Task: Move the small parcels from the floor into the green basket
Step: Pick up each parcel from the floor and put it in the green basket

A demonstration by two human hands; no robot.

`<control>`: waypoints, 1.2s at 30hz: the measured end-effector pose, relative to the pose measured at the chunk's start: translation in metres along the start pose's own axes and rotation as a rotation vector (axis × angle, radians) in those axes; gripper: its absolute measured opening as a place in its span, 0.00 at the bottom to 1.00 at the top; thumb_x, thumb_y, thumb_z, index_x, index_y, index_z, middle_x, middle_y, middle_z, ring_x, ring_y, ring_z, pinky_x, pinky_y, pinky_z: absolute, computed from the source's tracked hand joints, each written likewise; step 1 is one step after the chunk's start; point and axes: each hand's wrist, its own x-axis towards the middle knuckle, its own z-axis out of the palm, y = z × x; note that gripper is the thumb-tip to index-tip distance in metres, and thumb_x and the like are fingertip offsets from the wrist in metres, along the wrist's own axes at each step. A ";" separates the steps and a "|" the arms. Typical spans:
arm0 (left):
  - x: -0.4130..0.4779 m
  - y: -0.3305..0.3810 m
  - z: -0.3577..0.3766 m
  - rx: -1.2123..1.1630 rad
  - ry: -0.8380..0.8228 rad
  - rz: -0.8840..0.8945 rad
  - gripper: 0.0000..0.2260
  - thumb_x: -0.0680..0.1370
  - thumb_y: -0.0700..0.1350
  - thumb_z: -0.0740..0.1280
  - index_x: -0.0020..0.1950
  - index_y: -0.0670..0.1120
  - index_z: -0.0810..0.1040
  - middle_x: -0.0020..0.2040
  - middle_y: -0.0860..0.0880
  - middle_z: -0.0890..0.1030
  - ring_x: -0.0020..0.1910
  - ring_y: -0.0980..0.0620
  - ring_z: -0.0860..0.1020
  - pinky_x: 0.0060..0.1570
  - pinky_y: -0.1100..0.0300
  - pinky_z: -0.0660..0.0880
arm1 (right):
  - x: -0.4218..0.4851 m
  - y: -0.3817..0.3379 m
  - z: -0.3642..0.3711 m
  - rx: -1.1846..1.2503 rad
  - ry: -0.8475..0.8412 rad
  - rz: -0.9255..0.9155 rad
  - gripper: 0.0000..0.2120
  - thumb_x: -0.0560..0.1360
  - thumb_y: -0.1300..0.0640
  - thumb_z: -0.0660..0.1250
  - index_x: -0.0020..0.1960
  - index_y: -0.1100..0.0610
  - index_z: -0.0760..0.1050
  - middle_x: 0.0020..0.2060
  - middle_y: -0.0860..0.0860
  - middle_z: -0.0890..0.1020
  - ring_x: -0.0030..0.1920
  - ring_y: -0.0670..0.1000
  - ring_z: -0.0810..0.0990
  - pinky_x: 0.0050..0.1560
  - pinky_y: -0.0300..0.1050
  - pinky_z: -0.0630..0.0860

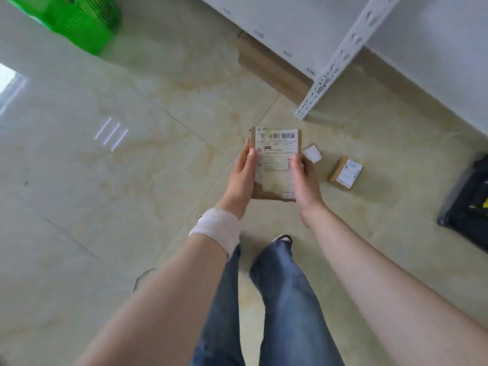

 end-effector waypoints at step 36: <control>0.155 0.336 -0.708 -0.420 0.483 0.179 0.41 0.65 0.71 0.60 0.73 0.52 0.63 0.72 0.47 0.69 0.71 0.48 0.69 0.71 0.44 0.64 | 0.035 -0.246 0.812 -0.194 -0.516 0.002 0.22 0.80 0.48 0.54 0.70 0.57 0.66 0.64 0.55 0.76 0.59 0.51 0.77 0.56 0.43 0.76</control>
